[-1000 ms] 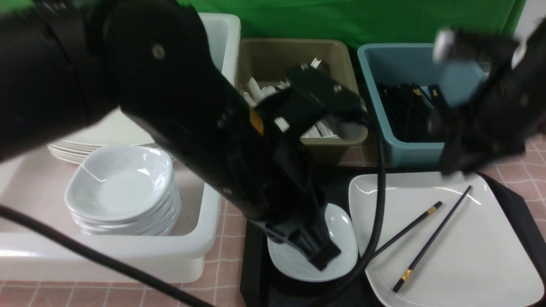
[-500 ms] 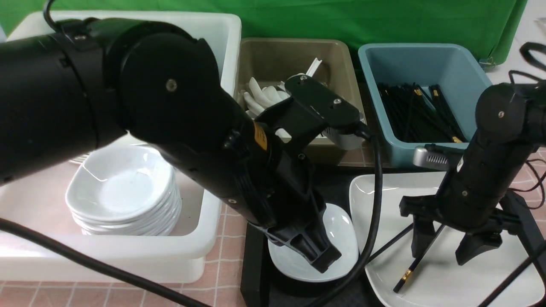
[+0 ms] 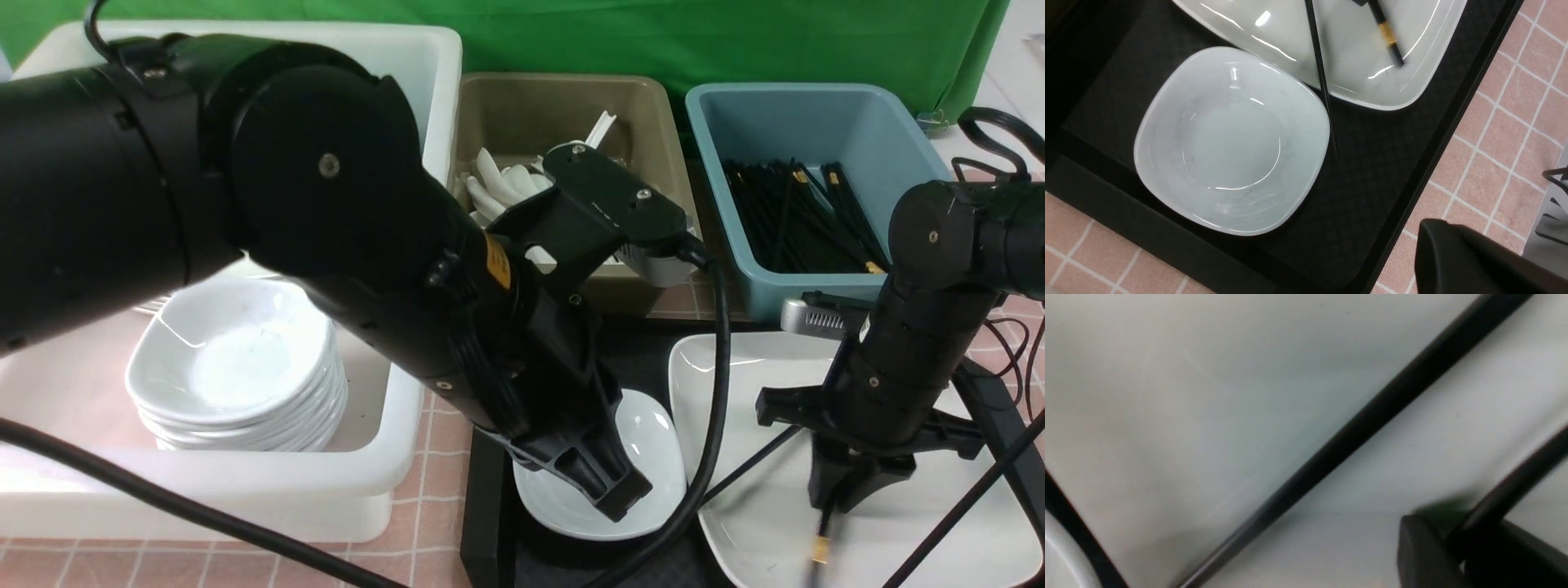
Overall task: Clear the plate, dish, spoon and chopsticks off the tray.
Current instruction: Use the right arm to grab a chopstick from the plate
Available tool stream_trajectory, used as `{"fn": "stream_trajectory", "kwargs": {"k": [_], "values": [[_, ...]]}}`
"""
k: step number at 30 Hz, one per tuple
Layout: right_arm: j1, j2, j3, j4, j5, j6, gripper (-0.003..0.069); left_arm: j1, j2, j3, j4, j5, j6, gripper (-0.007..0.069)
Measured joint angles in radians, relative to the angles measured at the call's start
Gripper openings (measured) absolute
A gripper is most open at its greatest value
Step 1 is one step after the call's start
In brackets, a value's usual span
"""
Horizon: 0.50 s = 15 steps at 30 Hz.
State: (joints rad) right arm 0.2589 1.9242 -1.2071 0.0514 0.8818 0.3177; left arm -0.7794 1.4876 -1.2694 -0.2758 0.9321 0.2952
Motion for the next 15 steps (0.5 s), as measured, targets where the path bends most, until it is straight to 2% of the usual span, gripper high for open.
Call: {"fn": "stream_trajectory", "kwargs": {"k": [1,2,15], "values": [[0.0,0.0,0.0,0.0,0.004,-0.009,0.0101,0.0,0.0,0.0,0.0,0.0,-0.003,-0.0003],[0.0,0.0,0.0,0.0,0.004,-0.012,0.0096,0.0,0.0,0.0,0.0,0.0,-0.003,-0.0003],[0.0,-0.095,0.0,0.0,0.176,-0.094,0.0097,0.0,0.0,0.0,0.003,-0.013,-0.009,-0.0003]]}}
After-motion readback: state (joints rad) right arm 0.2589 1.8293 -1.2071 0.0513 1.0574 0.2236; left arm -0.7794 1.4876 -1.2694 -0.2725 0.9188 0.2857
